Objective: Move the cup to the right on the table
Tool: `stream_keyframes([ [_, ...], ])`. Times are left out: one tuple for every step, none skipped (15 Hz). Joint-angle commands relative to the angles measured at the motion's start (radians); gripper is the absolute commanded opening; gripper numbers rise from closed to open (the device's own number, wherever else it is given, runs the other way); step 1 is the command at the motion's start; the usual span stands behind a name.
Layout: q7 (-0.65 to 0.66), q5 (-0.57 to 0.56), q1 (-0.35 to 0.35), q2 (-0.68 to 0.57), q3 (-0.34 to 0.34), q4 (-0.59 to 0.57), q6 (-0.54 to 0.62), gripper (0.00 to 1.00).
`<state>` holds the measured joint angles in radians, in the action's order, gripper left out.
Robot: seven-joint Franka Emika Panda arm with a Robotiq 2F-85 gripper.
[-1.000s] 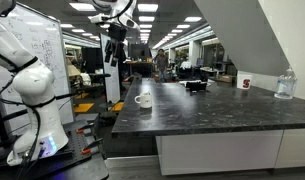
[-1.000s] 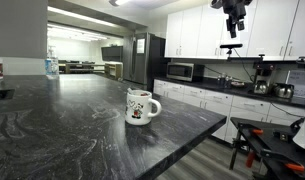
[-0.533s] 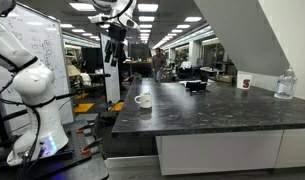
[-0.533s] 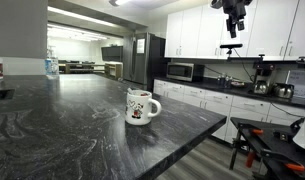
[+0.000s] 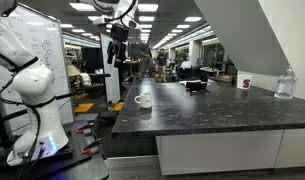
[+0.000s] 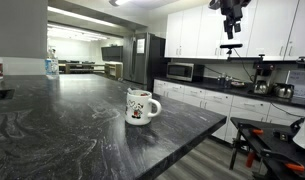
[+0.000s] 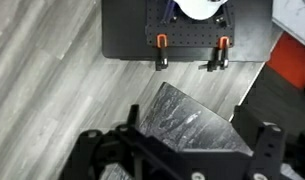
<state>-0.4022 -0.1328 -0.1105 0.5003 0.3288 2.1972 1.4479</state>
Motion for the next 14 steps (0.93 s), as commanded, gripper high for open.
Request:
stream_keyframes([
  [-0.066,-0.026,0.005,-0.096,-0.003,-0.045,0.037,1.0],
  [-0.087,-0.032,0.008,-0.127,-0.005,-0.056,0.064,1.0],
  [-0.105,-0.039,0.01,-0.154,-0.009,-0.064,0.09,1.0],
  [-0.125,-0.033,0.014,-0.187,-0.012,-0.071,0.135,1.0],
  [-0.157,-0.015,0.021,-0.219,-0.013,-0.082,0.178,1.0],
  [-0.181,0.004,0.028,-0.257,-0.017,-0.096,0.215,1.0],
  [-0.192,0.03,0.036,-0.295,-0.027,-0.107,0.262,1.0],
  [-0.201,0.06,0.042,-0.331,-0.038,-0.119,0.301,1.0],
  [-0.208,0.091,0.049,-0.369,-0.055,-0.129,0.339,1.0],
  [-0.21,0.117,0.052,-0.401,-0.074,-0.139,0.367,1.0],
  [-0.211,0.146,0.057,-0.431,-0.096,-0.146,0.391,1.0],
  [-0.207,0.173,0.06,-0.459,-0.117,-0.154,0.411,1.0],
  [-0.196,0.2,0.065,-0.481,-0.144,-0.152,0.456,1.0],
  [-0.195,0.245,0.066,-0.5,-0.164,-0.15,0.498,1.0],
])
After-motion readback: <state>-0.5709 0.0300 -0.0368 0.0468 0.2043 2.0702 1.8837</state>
